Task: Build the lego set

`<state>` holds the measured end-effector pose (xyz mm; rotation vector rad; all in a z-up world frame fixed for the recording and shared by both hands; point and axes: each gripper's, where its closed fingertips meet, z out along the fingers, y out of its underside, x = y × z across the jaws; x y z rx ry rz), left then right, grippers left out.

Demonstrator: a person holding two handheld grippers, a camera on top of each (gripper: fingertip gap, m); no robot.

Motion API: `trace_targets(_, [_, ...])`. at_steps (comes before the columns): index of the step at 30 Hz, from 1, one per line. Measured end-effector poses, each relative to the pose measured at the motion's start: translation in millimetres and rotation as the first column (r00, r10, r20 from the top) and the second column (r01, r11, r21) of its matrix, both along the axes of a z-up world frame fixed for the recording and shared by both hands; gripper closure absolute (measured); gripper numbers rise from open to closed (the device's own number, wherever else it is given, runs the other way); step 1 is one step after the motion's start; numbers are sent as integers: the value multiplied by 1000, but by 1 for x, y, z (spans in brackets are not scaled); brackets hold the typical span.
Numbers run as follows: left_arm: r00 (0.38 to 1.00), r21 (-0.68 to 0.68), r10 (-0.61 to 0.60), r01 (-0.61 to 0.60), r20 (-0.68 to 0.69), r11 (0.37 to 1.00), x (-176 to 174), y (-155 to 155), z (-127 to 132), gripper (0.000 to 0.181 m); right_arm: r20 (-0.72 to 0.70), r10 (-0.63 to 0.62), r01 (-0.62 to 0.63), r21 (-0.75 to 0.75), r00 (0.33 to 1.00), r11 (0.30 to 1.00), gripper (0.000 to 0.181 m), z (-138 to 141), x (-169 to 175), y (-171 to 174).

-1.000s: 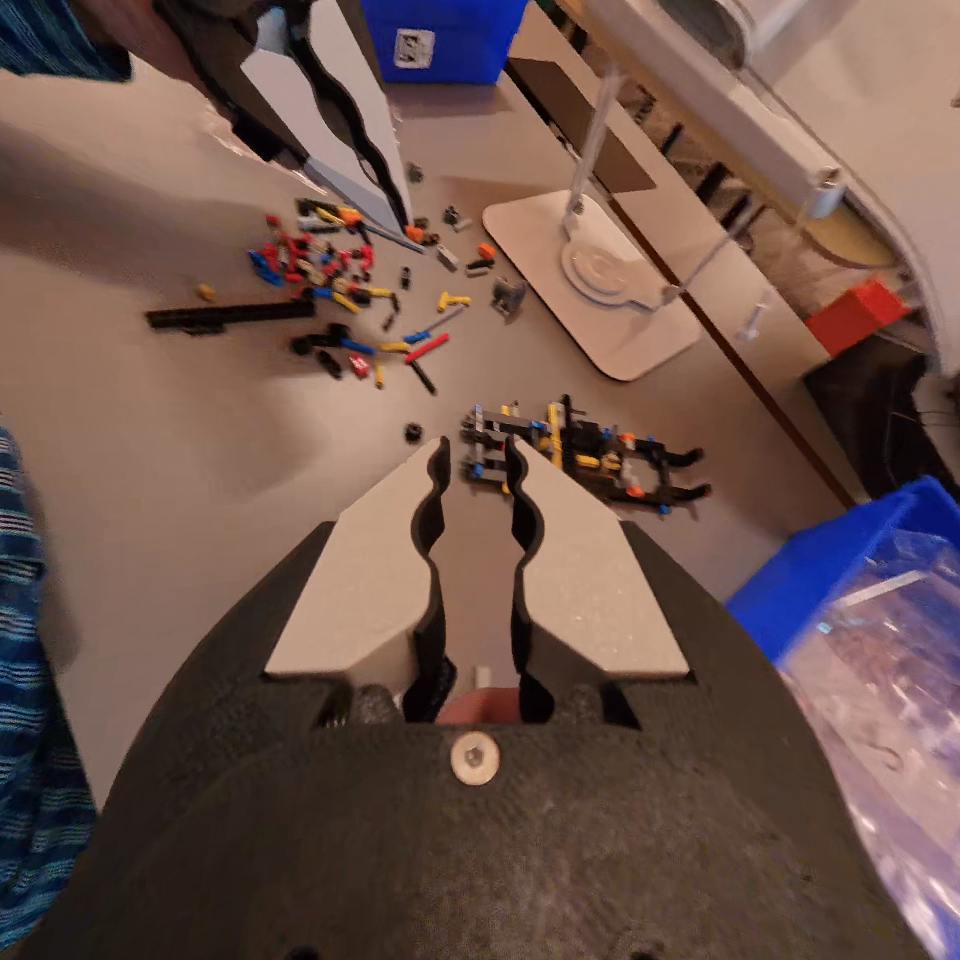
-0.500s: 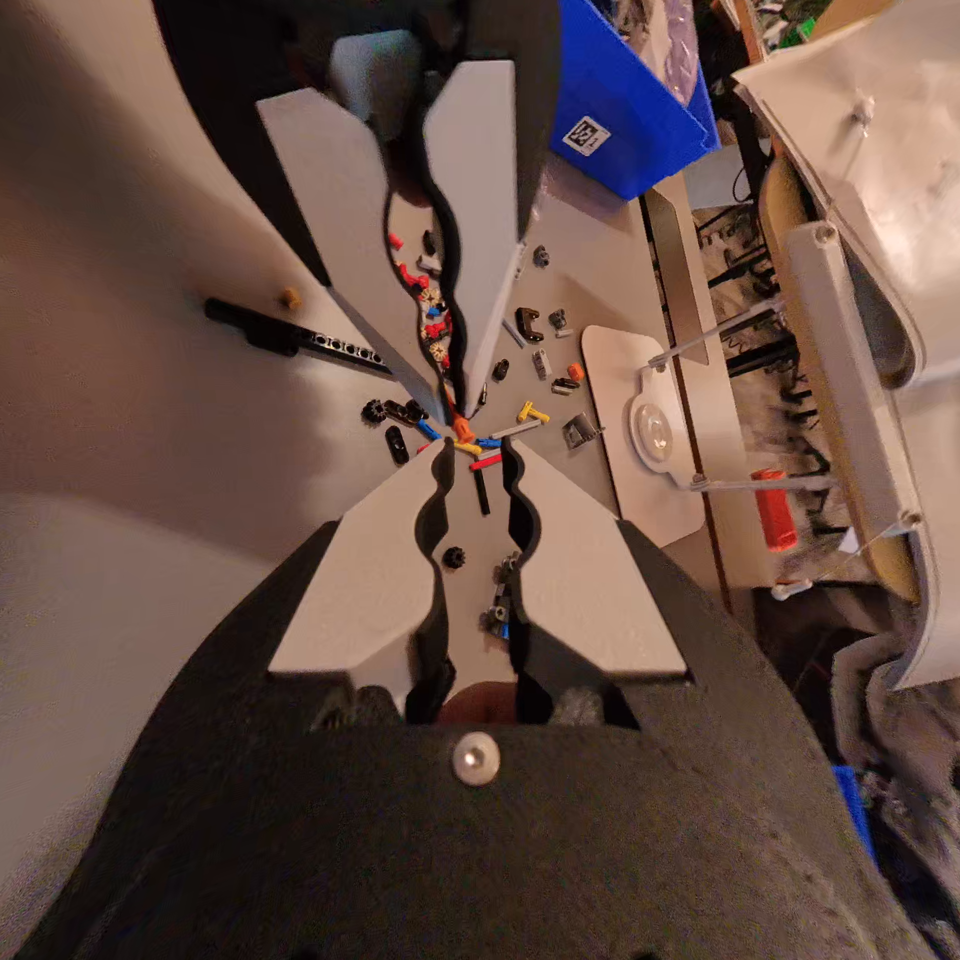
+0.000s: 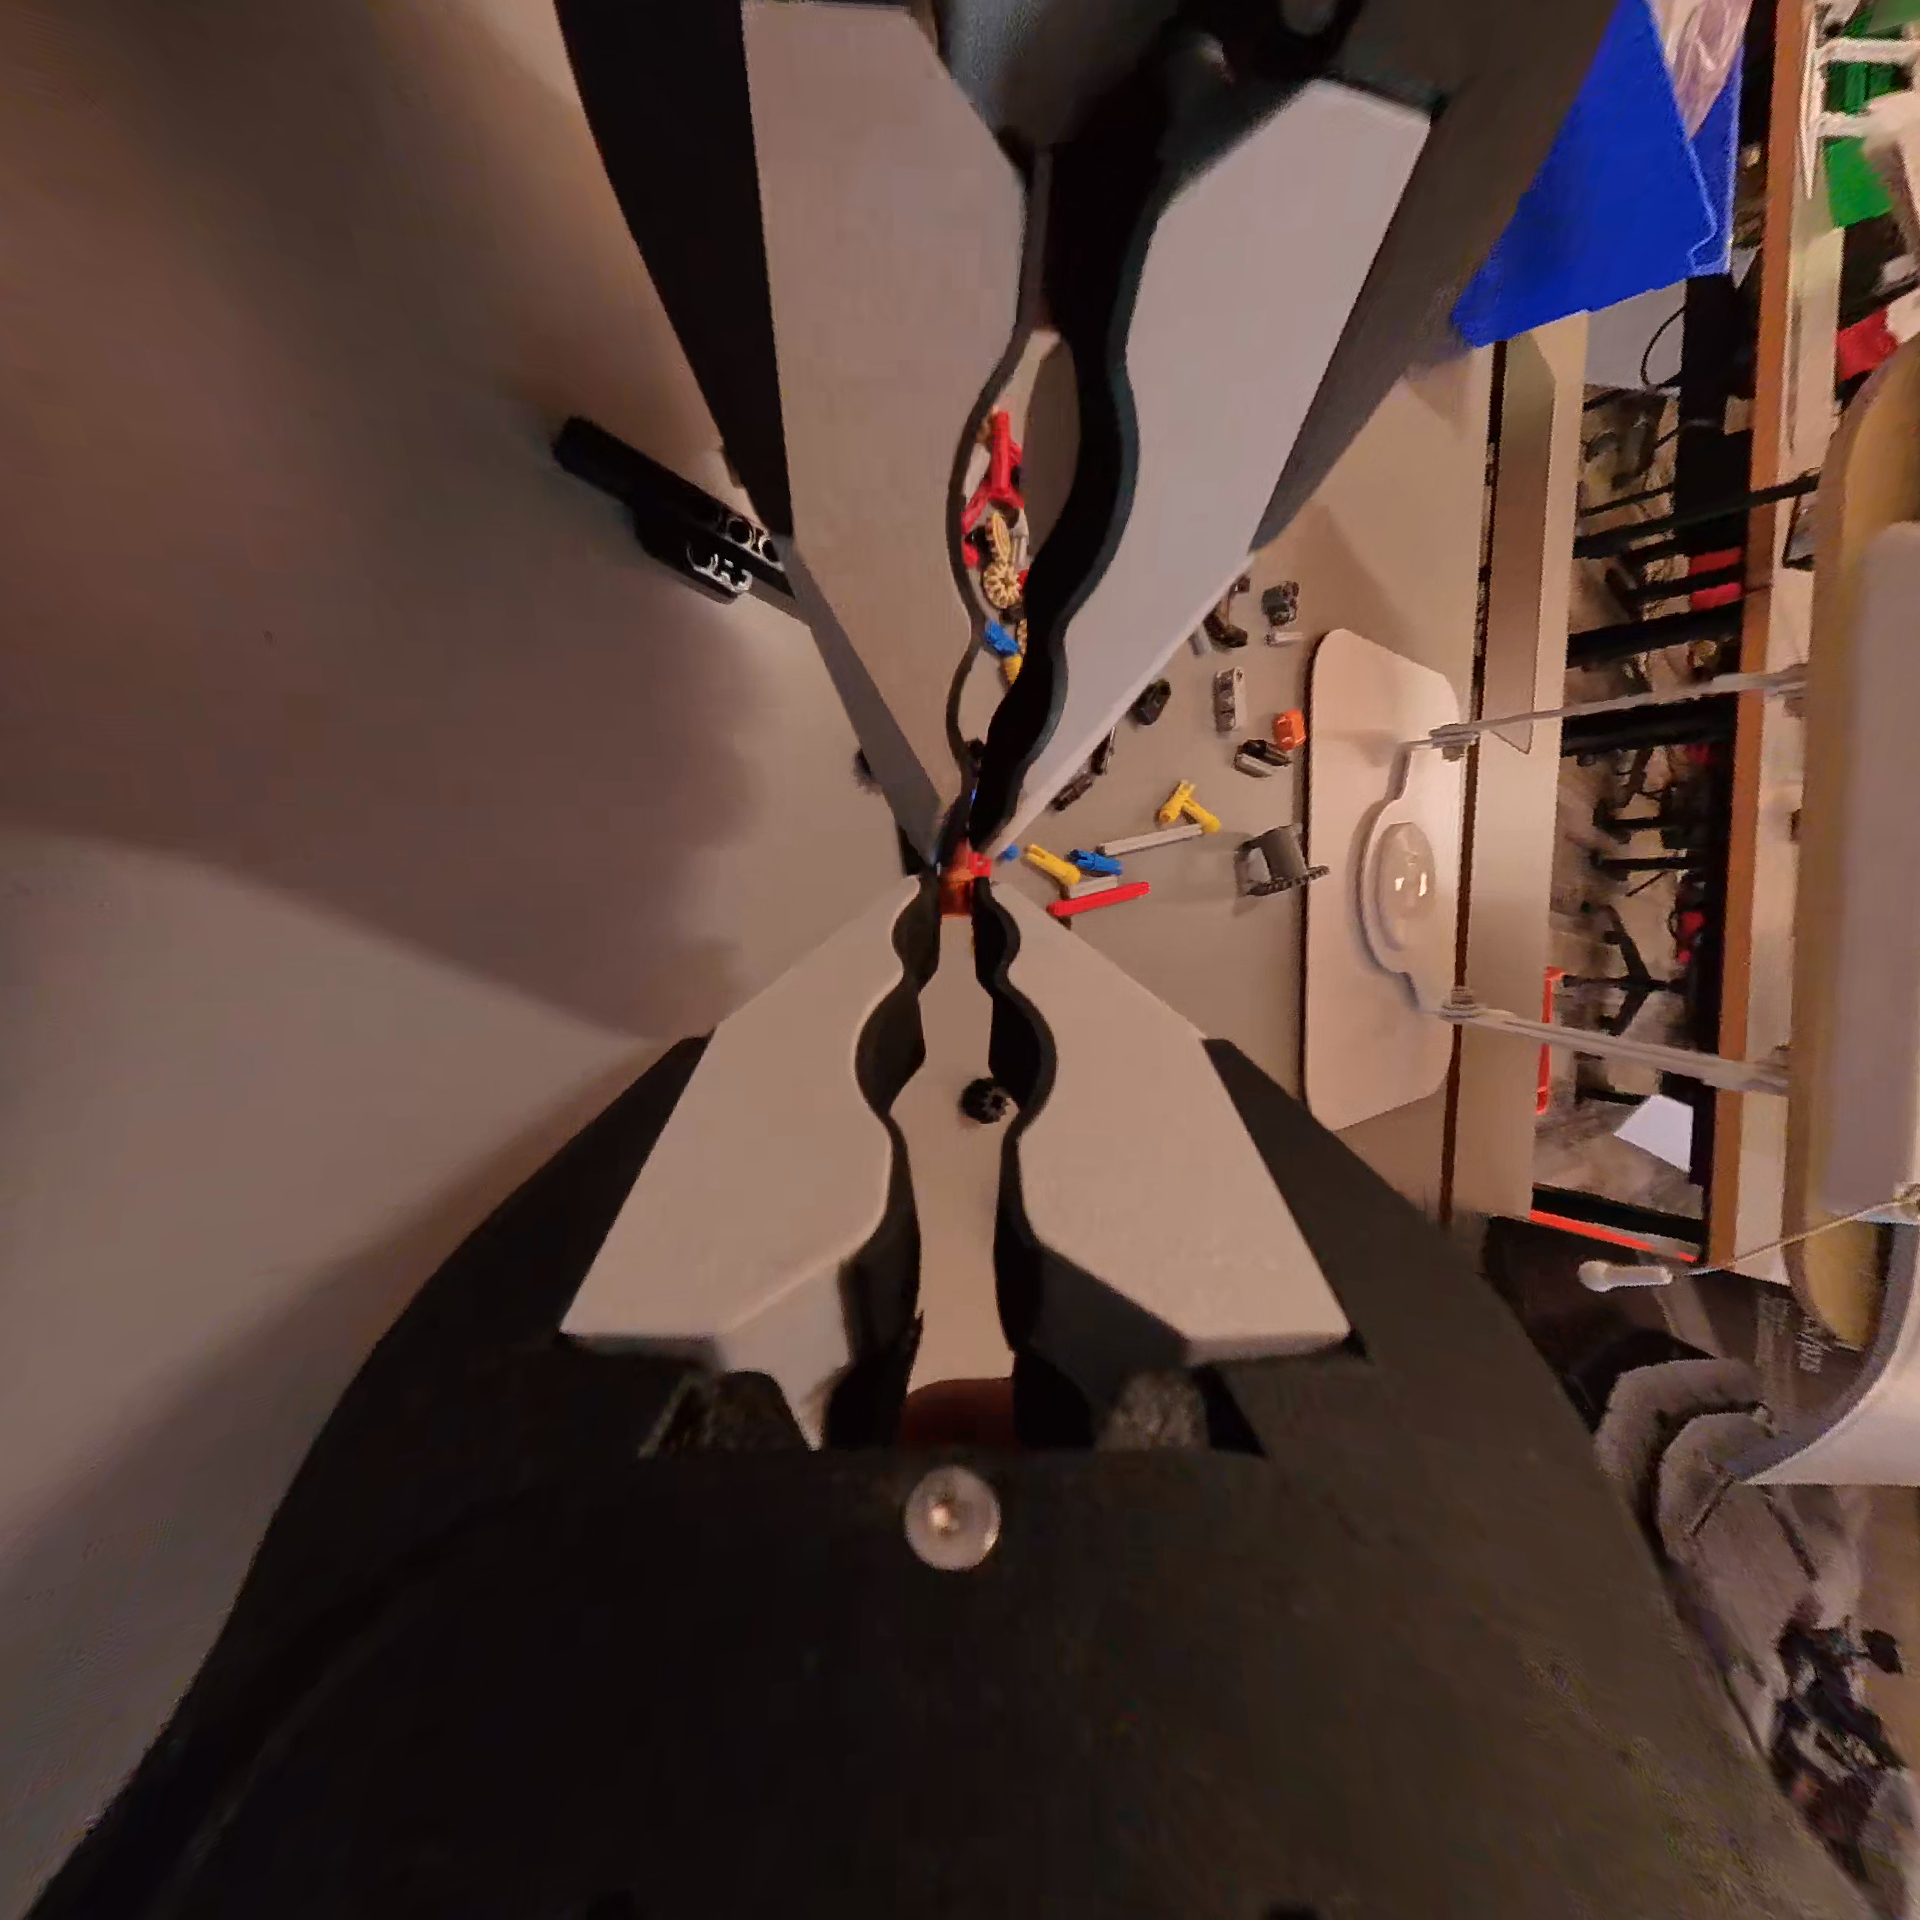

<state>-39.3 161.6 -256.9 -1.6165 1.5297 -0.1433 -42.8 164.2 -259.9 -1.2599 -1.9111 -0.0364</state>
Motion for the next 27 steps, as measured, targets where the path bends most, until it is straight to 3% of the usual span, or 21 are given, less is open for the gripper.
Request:
trace_targets(1, [1000, -8, 11, -11, 19, 1000, -1, 0, 2, 175, 6, -15, 15, 3, 1000, 1000, 179, -1, 2, 2])
trace_targets(4, [998, -57, 48, -45, 45, 997, -13, 2, 4, 163, 14, -33, 33, -24, 999, 999, 178, -7, 10, 2])
trace_targets(9, [987, -92, 162, -162, -5, 983, -47, 20, -12, 160, -2, -94, 93, -52, 996, 994, 178, -11, 25, 8])
trace_targets(16, [982, -112, 133, -148, -131, 983, -66, 38, -35, 158, -17, -130, 129, -69, 991, 989, 178, -14, 35, 7])
trace_targets(22, [975, -120, 191, -204, -111, 972, -99, 49, -17, 159, -43, -152, 148, -78, 987, 986, 178, -10, 43, 8])
trace_targets(27, [953, -105, 263, -280, -152, 954, -132, 51, -23, 158, -78, -176, 169, -92, 981, 981, 178, -3, 52, 13])
